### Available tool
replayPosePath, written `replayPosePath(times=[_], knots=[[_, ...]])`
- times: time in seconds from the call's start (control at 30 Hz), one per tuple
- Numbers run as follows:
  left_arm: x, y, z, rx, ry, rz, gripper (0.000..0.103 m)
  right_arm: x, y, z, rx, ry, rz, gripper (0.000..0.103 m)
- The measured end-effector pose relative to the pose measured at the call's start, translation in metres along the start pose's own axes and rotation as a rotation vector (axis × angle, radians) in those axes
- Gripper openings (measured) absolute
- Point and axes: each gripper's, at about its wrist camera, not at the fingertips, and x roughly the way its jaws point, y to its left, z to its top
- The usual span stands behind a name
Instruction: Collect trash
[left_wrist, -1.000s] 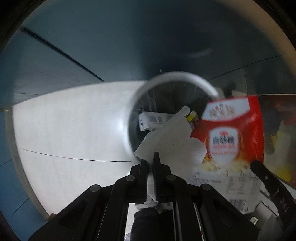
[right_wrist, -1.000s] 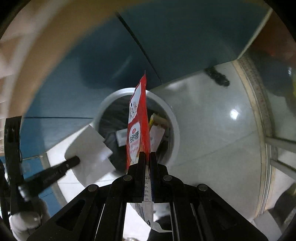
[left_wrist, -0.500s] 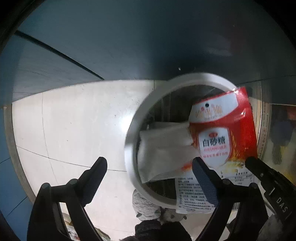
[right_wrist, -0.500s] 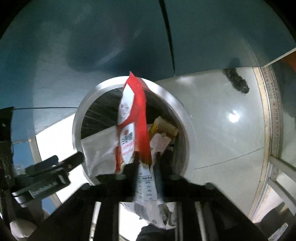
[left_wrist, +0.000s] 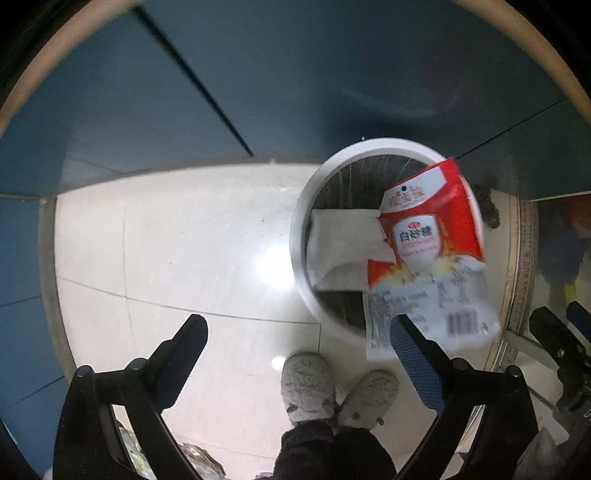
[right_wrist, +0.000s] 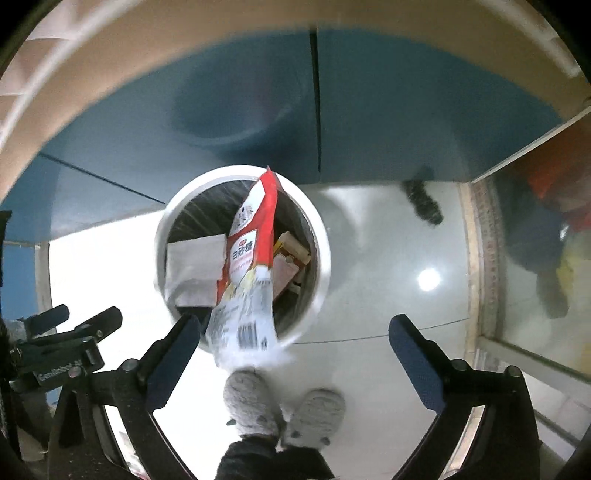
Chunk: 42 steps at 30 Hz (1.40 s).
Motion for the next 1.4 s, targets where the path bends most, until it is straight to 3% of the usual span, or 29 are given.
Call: replayPosePath(times=[0.27, 0.73, 0.97, 1.17, 1.4], knots=[[-0.116, 0.009, -0.035, -0.030, -0.098, -0.019, 0.101, -0.127, -0.002, -0.032, -0.028, -0.092, 0.013, 0.103], [-0.387, 0.002, -0.134, 0.017, -0.336, -0.119, 0.101, -0.444, 0.002, -0.099, -0.073, -0.289, 0.112, 0.103], [-0.486, 0.019, -0.167, 0.014, -0.444, -0.201, 0.101, -0.574, 0.015, -0.126, -0.117, -0.394, 0.157, 0.103], [-0.554, 0.036, -0.186, 0.009, -0.528, -0.292, 0.101, -0.645, 0.026, -0.147, -0.145, -0.448, 0.205, 0.103], [-0.597, 0.048, -0.212, -0.003, -0.539, -0.362, 0.101, -0.695, 0.041, -0.168, -0.179, -0.465, 0.267, 0.103]])
